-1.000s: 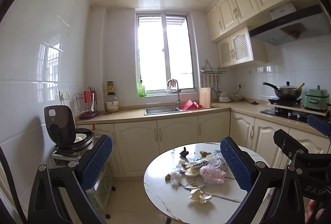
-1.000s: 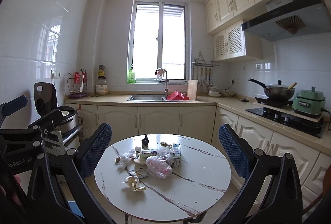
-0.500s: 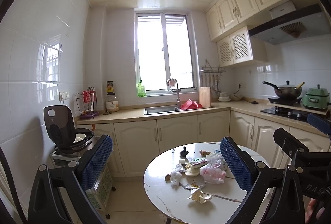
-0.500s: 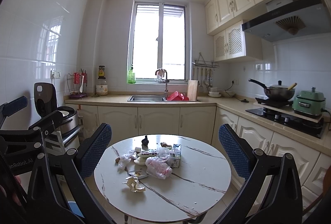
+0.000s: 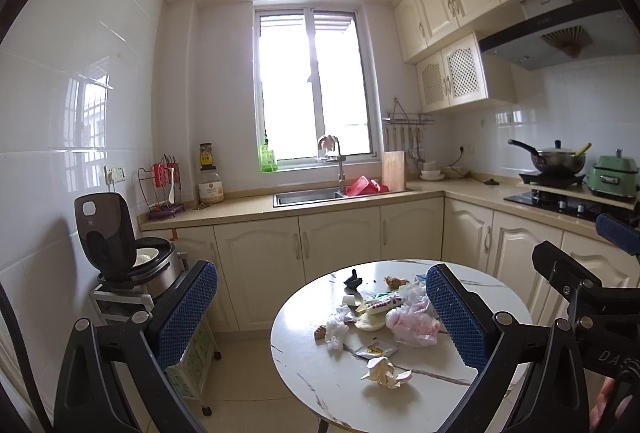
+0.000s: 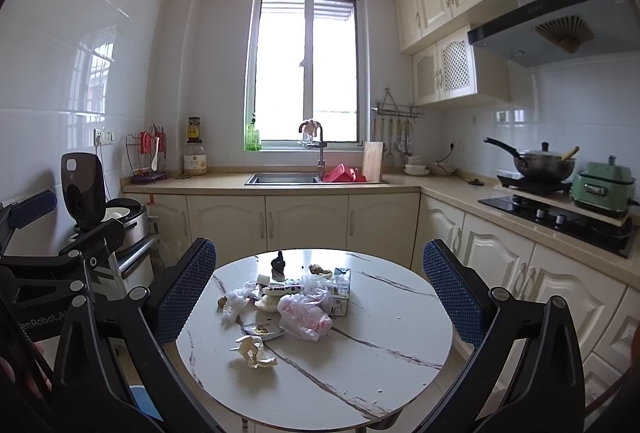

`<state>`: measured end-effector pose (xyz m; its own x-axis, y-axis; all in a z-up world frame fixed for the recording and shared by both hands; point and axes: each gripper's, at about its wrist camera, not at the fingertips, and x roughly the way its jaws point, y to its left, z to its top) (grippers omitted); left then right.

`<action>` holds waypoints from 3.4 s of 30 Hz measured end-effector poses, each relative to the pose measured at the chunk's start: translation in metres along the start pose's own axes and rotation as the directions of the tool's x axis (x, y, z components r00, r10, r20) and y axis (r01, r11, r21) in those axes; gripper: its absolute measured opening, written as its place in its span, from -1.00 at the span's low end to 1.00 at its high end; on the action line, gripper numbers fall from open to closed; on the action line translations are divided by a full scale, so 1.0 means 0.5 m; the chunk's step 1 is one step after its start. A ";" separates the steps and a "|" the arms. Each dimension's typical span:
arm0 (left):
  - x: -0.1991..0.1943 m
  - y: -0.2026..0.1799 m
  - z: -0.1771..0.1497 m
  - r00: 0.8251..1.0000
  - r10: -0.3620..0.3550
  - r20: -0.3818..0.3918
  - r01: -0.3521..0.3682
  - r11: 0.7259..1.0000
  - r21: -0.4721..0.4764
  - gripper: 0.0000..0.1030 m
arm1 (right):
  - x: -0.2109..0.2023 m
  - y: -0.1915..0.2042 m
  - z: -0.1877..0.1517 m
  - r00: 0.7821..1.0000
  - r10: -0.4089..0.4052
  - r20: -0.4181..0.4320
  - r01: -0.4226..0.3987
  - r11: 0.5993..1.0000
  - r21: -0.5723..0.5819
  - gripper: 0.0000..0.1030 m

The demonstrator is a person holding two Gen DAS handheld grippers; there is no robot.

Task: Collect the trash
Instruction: 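Grasp crumpled paper with left tool while right tool grasps red-printed plastic bag, then carry paper and plastic bag to the blue bin and open both tools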

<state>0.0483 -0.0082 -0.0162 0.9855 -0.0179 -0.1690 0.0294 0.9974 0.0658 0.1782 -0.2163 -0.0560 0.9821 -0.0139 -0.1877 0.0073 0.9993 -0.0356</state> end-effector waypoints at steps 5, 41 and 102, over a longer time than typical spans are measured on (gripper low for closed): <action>0.068 0.000 -0.021 1.000 -0.010 -0.011 0.010 1.000 0.005 0.99 | 0.049 -0.020 -0.028 0.999 -0.004 -0.038 0.005 1.000 0.012 1.00; 0.654 -0.002 -0.245 0.773 -0.358 -0.524 0.277 0.933 -0.230 -0.51 | 0.622 -0.065 -0.301 0.770 0.235 -0.593 -0.156 0.971 0.182 0.94; 0.534 0.796 -0.779 0.511 -0.021 -0.859 -0.485 0.818 -0.309 0.46 | 0.636 0.898 -0.750 0.188 0.533 -0.825 -0.718 0.648 0.254 -0.26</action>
<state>0.2579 0.4111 -0.4181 0.3593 0.0299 -0.9327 -0.5056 0.8463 -0.1676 0.4230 0.2153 -0.4999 0.0337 0.5019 -0.8643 -0.6525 0.6661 0.3614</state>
